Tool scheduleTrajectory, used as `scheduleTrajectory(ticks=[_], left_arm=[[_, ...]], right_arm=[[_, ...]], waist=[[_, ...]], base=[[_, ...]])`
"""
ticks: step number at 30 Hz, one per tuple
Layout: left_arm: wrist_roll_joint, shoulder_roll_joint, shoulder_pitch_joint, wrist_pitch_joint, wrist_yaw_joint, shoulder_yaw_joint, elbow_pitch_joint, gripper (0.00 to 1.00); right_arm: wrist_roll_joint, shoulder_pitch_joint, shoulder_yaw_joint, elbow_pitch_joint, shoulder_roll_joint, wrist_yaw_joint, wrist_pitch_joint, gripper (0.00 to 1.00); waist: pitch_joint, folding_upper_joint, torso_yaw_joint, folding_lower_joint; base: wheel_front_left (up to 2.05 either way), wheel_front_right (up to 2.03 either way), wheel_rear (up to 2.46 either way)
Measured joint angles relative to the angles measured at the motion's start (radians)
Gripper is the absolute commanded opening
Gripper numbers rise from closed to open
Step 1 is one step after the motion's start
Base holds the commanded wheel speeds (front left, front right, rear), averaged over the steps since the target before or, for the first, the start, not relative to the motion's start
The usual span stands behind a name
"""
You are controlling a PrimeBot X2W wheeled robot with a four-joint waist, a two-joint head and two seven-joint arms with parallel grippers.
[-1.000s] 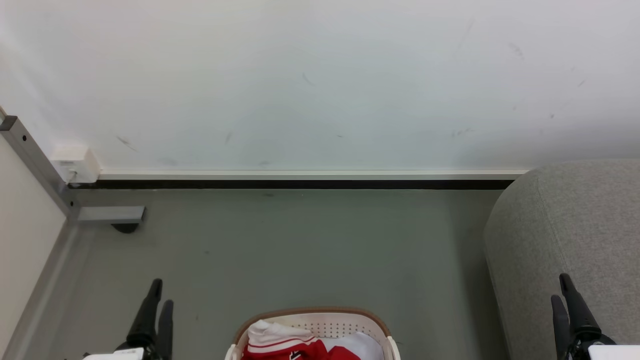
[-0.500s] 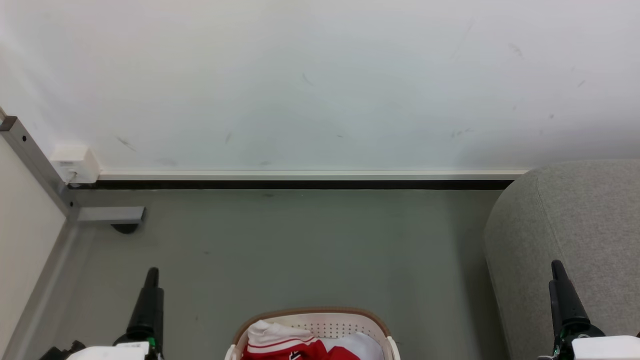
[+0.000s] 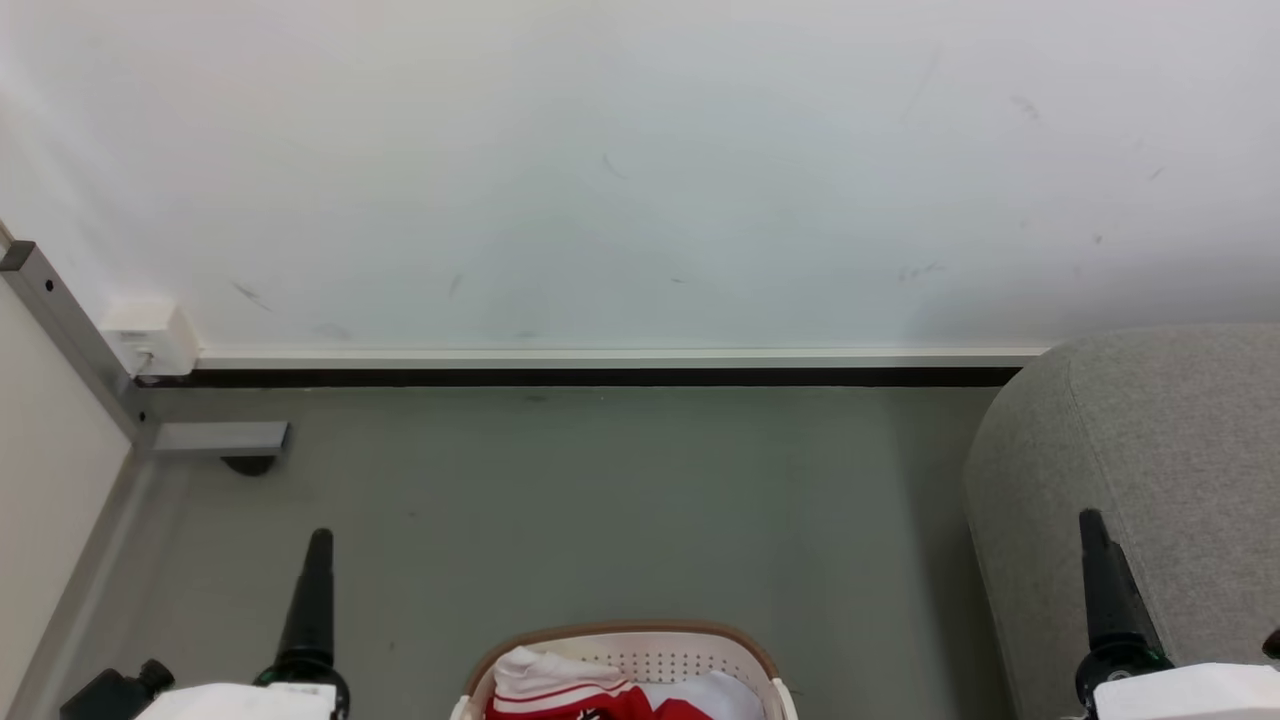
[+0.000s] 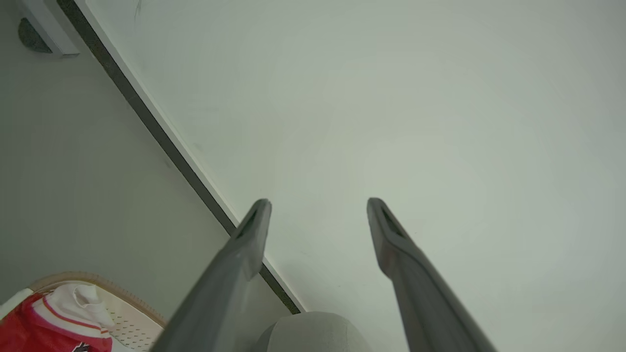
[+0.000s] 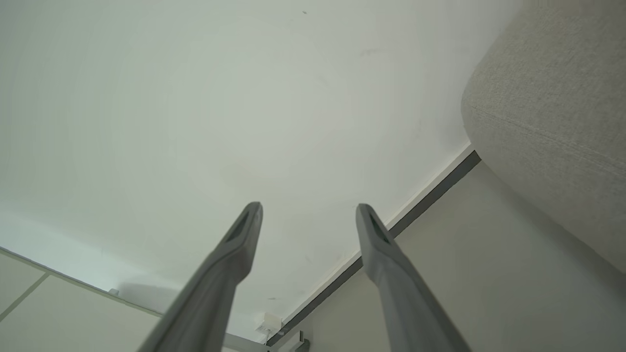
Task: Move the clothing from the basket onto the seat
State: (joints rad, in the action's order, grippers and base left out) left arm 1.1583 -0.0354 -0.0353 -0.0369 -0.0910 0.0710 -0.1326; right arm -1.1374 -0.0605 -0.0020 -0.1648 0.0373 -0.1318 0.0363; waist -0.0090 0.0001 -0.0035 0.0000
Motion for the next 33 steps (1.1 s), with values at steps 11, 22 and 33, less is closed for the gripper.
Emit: scheduleTrajectory(ticks=[11, 22, 33], left_arm=[[-0.282, -0.004, 0.016, -0.036, 0.040, -0.006, 0.016, 1.00], [-0.474, -0.019, 0.022, -0.070, 0.061, -0.026, 0.009, 1.00], [-0.599, -0.021, 0.026, -0.103, 0.075, -0.030, 0.014, 1.00]], right_arm=[[0.261, 0.000, 0.034, 0.001, 0.001, 0.000, 0.037, 1.00], [0.463, 0.001, 0.071, -0.033, 0.002, 0.000, 0.071, 1.00], [0.593, 0.000, 0.092, -0.040, 0.003, 0.000, 0.102, 1.00]], waist=[[-0.003, 0.0000, -0.012, 0.0000], [-0.002, 0.0000, -0.020, 0.0000], [-0.004, 0.0000, -0.026, 0.0000]], base=[[0.00, 0.00, 0.00], [0.00, 0.00, 0.00], [0.00, 0.00, 0.00]])
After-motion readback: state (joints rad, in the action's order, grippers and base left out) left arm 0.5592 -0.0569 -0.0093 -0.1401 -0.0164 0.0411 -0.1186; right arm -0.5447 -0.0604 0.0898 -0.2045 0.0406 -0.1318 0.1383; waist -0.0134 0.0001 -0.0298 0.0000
